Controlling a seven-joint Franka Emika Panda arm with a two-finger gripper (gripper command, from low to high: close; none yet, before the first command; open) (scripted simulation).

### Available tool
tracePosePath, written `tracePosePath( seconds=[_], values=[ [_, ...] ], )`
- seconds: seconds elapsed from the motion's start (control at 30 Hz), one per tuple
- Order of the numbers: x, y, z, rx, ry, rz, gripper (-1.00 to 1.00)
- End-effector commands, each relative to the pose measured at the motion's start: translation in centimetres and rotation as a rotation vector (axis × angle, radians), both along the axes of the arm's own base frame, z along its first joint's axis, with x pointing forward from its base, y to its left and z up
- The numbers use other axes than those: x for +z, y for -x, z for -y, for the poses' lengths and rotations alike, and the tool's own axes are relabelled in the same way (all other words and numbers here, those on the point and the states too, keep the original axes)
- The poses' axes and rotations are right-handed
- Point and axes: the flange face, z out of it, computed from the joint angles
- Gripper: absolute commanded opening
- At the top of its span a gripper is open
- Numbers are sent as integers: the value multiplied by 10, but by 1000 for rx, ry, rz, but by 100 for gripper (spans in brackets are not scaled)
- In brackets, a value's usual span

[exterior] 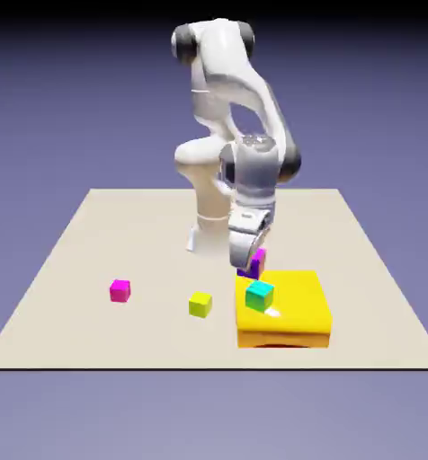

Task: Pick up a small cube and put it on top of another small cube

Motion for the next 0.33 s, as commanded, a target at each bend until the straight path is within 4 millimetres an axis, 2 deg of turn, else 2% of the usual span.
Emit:
tracePosePath(
  seconds=[0.0,0.17,0.2,0.23,0.3],
  values=[
    [0,0,0,0,1,1,-100],
    [-70,0,1,0,1,1,-100],
    [-70,0,1,0,1,1,100],
    [-70,0,1,0,1,1,100],
    [-41,-1,-1,2,-1,0,100]
  ],
)
